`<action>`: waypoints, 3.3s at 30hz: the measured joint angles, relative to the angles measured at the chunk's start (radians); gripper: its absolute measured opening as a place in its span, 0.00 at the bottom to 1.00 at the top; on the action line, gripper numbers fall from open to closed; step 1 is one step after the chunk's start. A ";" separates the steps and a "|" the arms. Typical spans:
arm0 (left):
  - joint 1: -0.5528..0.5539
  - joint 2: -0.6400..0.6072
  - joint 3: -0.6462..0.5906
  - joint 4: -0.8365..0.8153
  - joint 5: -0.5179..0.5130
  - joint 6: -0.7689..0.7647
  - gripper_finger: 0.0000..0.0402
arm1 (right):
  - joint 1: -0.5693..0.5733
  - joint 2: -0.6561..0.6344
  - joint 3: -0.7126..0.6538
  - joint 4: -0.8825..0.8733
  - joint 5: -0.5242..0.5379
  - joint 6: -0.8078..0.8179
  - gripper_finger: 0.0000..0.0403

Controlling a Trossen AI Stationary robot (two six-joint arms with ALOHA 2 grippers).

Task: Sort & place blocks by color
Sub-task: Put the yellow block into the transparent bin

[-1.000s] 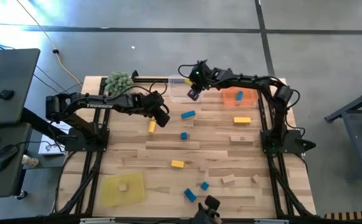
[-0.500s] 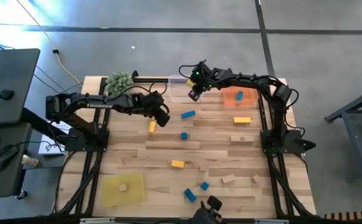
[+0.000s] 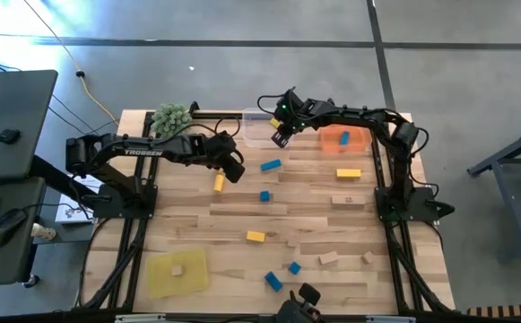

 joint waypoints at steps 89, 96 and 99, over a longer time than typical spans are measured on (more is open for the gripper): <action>-0.198 0.006 0.000 0.217 0.137 0.395 0.48 | 0.653 -0.006 0.818 -1.132 0.731 0.601 0.37; -0.274 0.006 0.000 0.173 0.151 0.364 0.48 | 0.705 -0.010 0.704 -1.130 0.725 0.748 0.37; -0.317 0.006 0.000 0.173 0.150 0.363 0.48 | 0.724 -0.010 0.674 -1.130 0.724 0.810 0.37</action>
